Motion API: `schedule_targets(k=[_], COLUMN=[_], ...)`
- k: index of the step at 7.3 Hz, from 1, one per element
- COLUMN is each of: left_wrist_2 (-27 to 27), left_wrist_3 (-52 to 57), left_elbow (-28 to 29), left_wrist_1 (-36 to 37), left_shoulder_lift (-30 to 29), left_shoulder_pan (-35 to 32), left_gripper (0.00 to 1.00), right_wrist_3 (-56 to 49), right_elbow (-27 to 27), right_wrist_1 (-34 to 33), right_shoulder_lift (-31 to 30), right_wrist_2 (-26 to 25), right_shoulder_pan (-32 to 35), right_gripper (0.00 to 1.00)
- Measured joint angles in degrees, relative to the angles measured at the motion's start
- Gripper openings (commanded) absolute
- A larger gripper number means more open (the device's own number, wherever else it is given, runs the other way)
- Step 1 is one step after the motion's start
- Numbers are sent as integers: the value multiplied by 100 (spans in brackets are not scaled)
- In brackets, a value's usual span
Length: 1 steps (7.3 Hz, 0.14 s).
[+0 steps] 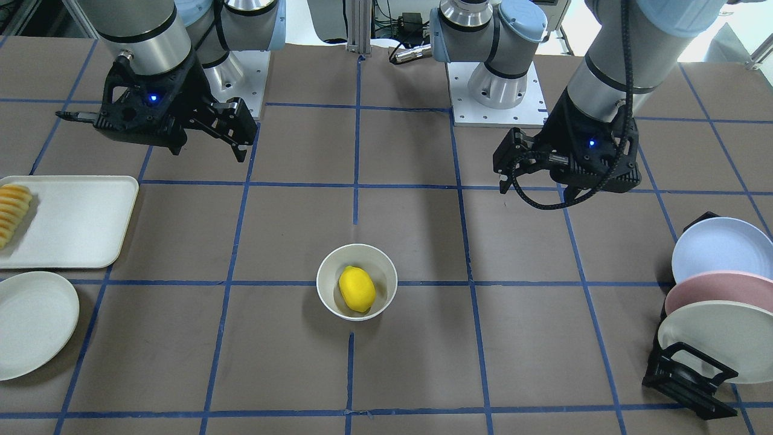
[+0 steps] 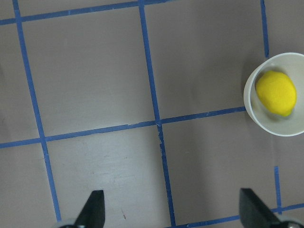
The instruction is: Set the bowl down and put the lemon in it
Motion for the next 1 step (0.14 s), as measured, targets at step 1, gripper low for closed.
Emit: schedule_targets(k=[1], left_wrist_2=[3], left_wrist_3=[0], left_elbow=[-35], left_wrist_1=[-37], left_shoulder_lift=[49], left_shoulder_pan=[4], left_gripper=[100], right_wrist_3=[1], right_elbow=[-2], right_wrist_1=[-3], right_shoulder_lift=[0], right_wrist_2=[-4], right_shoulder_pan=[0], right_gripper=[100])
